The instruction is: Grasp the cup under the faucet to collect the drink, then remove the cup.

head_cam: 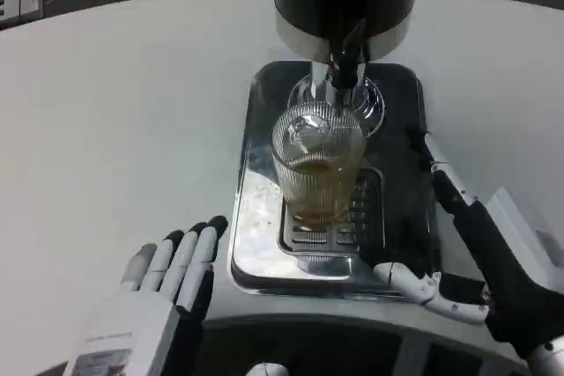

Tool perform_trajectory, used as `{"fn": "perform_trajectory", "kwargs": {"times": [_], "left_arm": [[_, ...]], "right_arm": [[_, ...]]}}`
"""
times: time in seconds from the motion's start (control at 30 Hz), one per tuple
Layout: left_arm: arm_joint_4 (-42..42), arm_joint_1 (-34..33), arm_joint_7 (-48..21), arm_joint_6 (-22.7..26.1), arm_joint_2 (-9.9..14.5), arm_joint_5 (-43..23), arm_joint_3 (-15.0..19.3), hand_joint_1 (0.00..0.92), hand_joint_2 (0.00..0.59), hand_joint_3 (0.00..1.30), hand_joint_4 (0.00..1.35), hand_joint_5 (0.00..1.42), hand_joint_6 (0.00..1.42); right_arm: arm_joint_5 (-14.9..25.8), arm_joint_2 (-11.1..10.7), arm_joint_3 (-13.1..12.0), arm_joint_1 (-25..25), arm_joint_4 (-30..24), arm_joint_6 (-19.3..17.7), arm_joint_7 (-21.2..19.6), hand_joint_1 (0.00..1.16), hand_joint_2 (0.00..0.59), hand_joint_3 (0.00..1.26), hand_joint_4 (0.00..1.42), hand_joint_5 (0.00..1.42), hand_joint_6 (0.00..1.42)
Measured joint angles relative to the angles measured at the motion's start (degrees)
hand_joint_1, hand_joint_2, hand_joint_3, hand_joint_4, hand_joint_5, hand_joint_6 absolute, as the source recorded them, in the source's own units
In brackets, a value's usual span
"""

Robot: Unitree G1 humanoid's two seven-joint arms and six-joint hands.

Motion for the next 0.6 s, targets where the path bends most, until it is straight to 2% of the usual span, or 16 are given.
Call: {"fn": "perform_trajectory", "kwargs": {"times": [0.17, 0.6], "left_arm": [[0.31, -0.45, 0.3, -0.52, 0.24, 0.04, -0.32, 0.0, 0.176, 0.0, 0.0, 0.0, 0.0], [0.31, -0.44, 0.24, -0.43, 0.24, 0.04, -0.49, 0.0, 0.18, 0.0, 0.0, 0.0, 0.0]], "right_arm": [[1.66, 0.96, 0.74, -2.87, 2.42, 1.84, 0.45, 0.62, 0.223, 0.0, 0.04, 0.12, 0.25], [5.51, 1.71, 2.7, -7.89, 7.44, 1.74, 1.11, 0.63, 0.221, 0.0, 0.06, 0.13, 0.26]]}}
